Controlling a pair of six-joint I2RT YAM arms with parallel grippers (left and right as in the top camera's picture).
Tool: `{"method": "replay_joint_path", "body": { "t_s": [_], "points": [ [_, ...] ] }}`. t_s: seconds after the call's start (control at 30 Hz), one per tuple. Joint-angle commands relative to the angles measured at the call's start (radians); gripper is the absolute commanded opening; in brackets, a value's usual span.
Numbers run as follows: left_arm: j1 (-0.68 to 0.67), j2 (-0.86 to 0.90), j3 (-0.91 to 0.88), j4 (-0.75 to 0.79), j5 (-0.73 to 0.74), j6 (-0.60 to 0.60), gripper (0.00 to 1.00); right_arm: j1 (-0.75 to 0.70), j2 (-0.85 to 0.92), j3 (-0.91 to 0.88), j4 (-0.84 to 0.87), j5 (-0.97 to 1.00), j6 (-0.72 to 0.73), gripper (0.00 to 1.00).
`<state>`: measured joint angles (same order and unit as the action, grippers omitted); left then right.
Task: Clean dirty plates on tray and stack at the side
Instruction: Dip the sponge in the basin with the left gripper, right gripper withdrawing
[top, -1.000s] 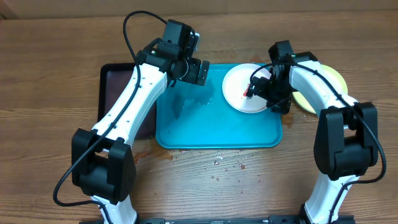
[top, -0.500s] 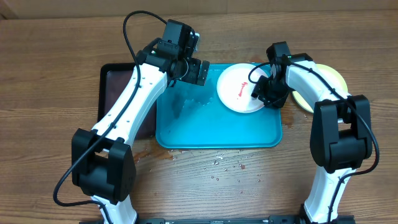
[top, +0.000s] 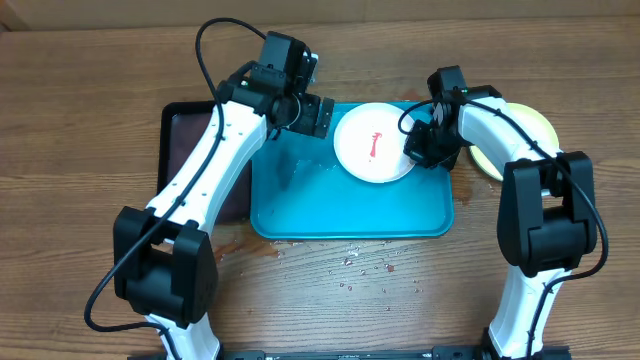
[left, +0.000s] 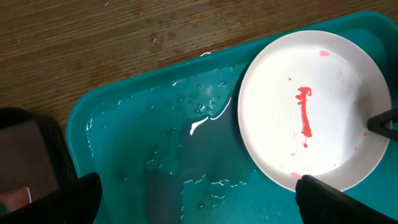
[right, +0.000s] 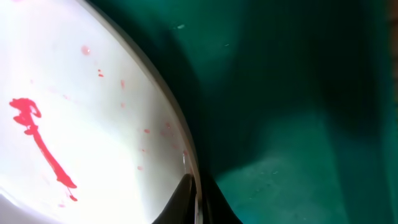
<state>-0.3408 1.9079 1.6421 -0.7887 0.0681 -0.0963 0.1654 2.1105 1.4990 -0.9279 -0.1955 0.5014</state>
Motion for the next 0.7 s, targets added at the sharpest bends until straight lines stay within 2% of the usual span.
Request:
{"method": "replay_joint_path", "body": {
  "t_s": [0.0, 0.13, 0.33, 0.5, 0.53, 0.6, 0.67],
  "points": [
    [0.042, 0.003, 0.014, -0.009, 0.000, 0.018, 1.00, 0.056, 0.048, -0.005, 0.002, 0.008, -0.096, 0.04],
    [0.089, 0.003, 0.014, -0.039, 0.003, 0.013, 1.00, 0.121, 0.048, -0.005, 0.019, 0.016, -0.168, 0.04],
    [0.134, 0.003, 0.014, -0.093, -0.013, 0.014, 1.00, 0.188, 0.048, -0.005, 0.024, 0.106, -0.177, 0.04],
    [0.141, 0.003, 0.014, -0.137, -0.165, -0.018, 1.00, 0.192, 0.048, -0.005, 0.030, 0.106, -0.177, 0.04],
    [0.143, 0.003, 0.014, -0.143, -0.186, -0.023, 1.00, 0.192, 0.048, -0.005, 0.030, 0.106, -0.177, 0.10],
    [0.152, 0.003, 0.014, -0.150, -0.191, -0.024, 1.00, 0.192, 0.048, -0.004, 0.029, 0.105, -0.178, 0.45],
    [0.164, 0.003, 0.014, -0.154, -0.191, -0.026, 1.00, 0.192, 0.046, 0.007, 0.024, 0.105, -0.178, 0.56]
  ]
}}
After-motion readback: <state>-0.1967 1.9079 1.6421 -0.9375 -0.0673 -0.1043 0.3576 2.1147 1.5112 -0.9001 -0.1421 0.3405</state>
